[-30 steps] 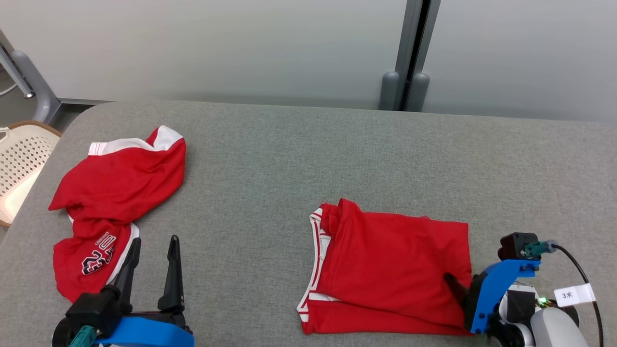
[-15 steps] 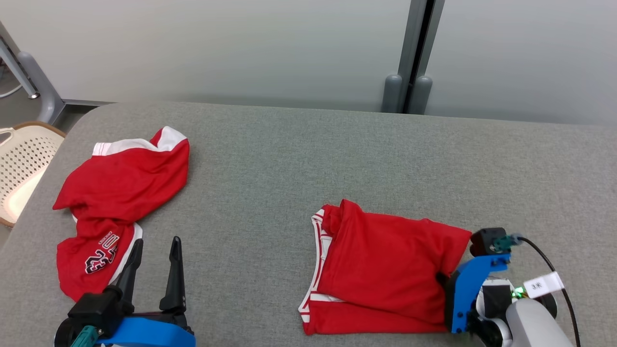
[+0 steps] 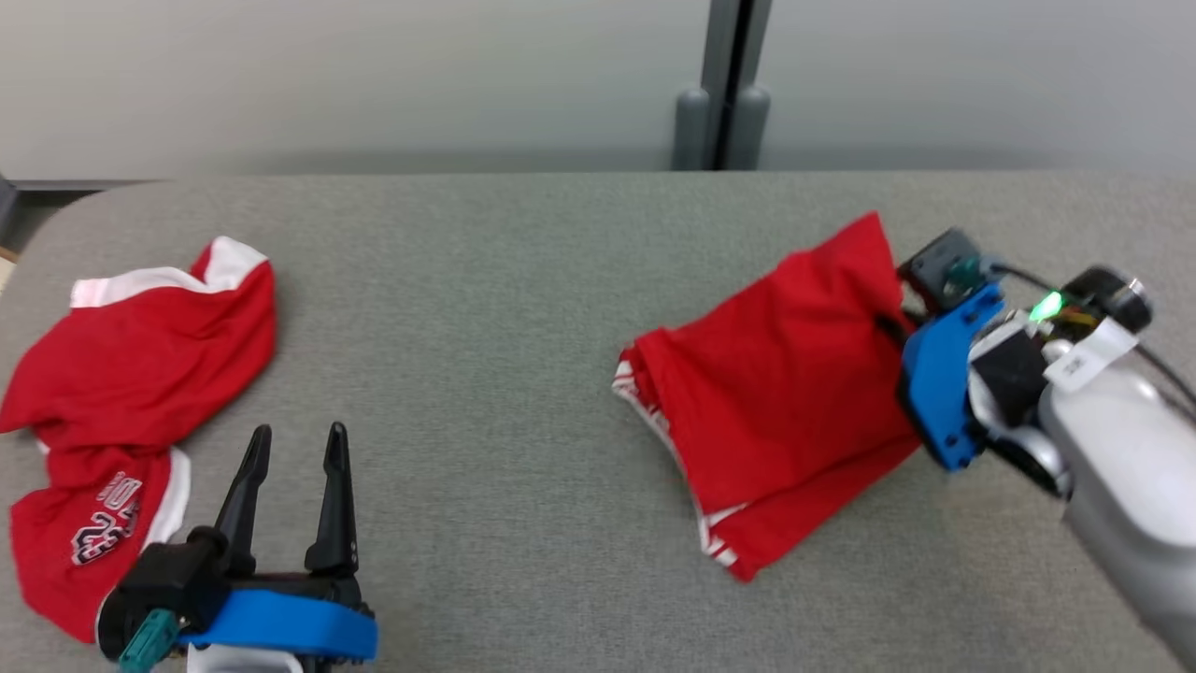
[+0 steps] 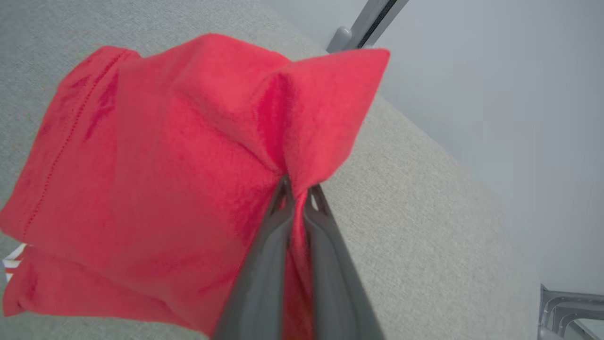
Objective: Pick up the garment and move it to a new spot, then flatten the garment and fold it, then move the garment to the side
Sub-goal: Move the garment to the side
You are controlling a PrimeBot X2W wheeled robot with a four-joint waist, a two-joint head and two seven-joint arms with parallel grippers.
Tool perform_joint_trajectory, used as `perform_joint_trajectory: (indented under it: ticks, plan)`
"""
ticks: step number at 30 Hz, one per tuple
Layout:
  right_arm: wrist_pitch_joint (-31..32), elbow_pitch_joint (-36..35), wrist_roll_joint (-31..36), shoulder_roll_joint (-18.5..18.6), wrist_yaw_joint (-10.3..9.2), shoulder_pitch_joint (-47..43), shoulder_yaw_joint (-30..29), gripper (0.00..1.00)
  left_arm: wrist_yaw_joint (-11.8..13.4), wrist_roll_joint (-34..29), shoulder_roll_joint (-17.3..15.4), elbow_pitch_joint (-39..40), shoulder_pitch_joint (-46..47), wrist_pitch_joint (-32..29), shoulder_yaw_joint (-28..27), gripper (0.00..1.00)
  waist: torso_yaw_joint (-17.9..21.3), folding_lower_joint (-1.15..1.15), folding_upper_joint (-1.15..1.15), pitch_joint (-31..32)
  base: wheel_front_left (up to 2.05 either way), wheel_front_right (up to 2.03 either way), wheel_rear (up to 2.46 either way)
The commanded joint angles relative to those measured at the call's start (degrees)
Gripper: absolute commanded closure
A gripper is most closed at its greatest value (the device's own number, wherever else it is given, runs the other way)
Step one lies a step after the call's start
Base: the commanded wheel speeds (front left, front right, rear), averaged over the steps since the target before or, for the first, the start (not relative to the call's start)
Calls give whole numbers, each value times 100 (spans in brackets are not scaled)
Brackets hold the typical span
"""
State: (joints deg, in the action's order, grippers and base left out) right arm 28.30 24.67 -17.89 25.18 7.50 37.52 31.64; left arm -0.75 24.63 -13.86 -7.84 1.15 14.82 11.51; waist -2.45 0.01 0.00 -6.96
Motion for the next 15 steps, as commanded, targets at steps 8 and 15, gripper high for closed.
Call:
perform_joint_trajectory:
  ticks: [8, 15]
  plan:
    - [-666, 539, -691, 1024, -2, 1692, 998, 100, -114, -214, -99, 200, 738, 0, 97, 0, 702, -1, 0, -1146, 0, 0, 0]
    - [-1095, 1070, -848, 1595, -2, 2630, 1114, 100, -106, -359, -254, 404, 1336, -66, 79, 0, 1081, -1, 0, -1969, 0, 0, 0]
